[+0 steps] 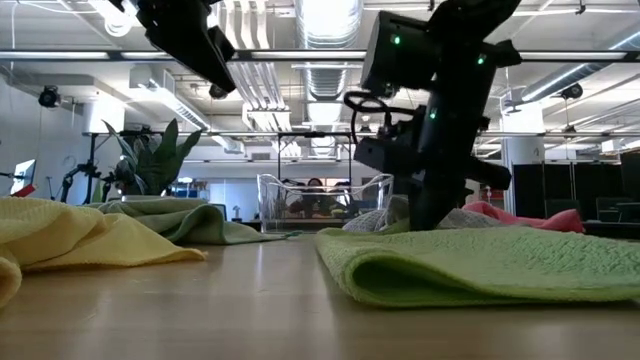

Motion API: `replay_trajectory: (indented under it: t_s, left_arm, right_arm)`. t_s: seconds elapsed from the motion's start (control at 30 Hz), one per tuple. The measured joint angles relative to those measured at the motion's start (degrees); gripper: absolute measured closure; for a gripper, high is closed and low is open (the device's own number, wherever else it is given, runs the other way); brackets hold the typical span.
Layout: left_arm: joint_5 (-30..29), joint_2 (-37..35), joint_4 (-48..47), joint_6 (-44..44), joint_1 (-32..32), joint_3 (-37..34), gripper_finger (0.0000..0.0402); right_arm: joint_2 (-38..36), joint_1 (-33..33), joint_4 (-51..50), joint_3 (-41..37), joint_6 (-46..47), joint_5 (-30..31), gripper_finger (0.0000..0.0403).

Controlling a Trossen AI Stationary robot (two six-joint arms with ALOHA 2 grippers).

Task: Fold microfiber towels
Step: Fold the green microfiber cloth

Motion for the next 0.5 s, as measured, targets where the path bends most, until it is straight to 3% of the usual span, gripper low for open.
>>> replay_trajectory:
  t_s: [0.1,0.5]
  left_arm:
    - [3.1,2.3,2.0,0.0,-0.1,0.0,0.0372]
    - [4.6,7.9,1.4,0.0,-0.6,0.3,0.0369]
  right_arm:
    - [-1.7,1.4,-0.3,0.6,0.3,0.0,0.0394]
    - [-16.0,11.7,-7.2,0.8,-3.4,3.4,0.0394]
